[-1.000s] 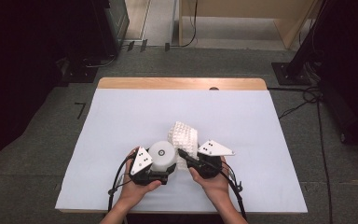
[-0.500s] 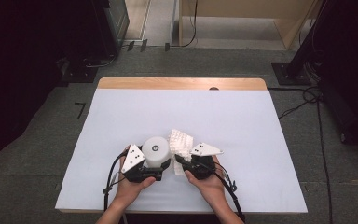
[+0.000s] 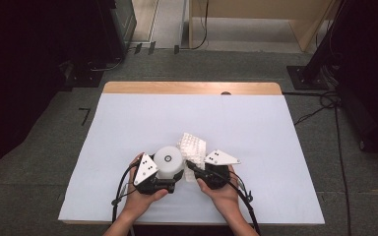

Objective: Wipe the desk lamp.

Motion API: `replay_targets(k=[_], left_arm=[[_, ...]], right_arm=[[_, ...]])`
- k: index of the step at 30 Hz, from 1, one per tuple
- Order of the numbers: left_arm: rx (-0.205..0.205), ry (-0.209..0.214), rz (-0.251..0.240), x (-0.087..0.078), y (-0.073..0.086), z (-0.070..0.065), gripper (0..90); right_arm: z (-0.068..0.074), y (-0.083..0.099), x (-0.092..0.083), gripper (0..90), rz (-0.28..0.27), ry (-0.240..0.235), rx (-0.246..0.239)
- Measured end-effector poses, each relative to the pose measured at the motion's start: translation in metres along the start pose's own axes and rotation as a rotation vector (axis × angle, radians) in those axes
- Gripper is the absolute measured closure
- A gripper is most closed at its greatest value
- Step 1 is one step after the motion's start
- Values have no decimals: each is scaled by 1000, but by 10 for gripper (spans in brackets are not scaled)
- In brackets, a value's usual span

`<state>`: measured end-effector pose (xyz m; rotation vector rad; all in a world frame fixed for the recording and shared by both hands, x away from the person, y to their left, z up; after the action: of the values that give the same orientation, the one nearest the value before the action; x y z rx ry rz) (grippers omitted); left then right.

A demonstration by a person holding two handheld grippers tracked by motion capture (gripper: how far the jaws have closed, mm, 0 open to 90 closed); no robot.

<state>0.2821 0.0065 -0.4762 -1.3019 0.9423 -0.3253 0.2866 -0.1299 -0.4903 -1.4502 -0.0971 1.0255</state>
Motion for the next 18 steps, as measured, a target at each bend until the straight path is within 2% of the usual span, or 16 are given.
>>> replay_targets(k=[3,6,9,13,16,18], left_arm=[[0,0,-19,-3,-3,2,88],[5,4,4,0,2,1,87],[19,-1,32,6,6,0,87],[33,-42,49,10,9,5,87],[13,-52,53,11,12,12,87],[23,-67,64,13,16,14,86]], right_arm=[[-1,8,7,737,25,1,12],[-1,9,9,737,32,4,14],[0,2,3,737,6,0,17],[-1,-10,-9,736,-45,-5,9],[-6,-12,-13,736,-55,4,18],[-11,-11,-14,736,-53,17,32]])
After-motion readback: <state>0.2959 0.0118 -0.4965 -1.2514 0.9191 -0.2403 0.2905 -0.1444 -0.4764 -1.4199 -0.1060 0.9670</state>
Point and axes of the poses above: each handheld gripper's, and its own axes: x roughly forward along the jaws, y roughly out of its underside, z roughly to its left, the point moved 7 cm from there along x, roughly forward along the jaws, and after that the axes turned 4 degrees about z, right-handed, at the moved point
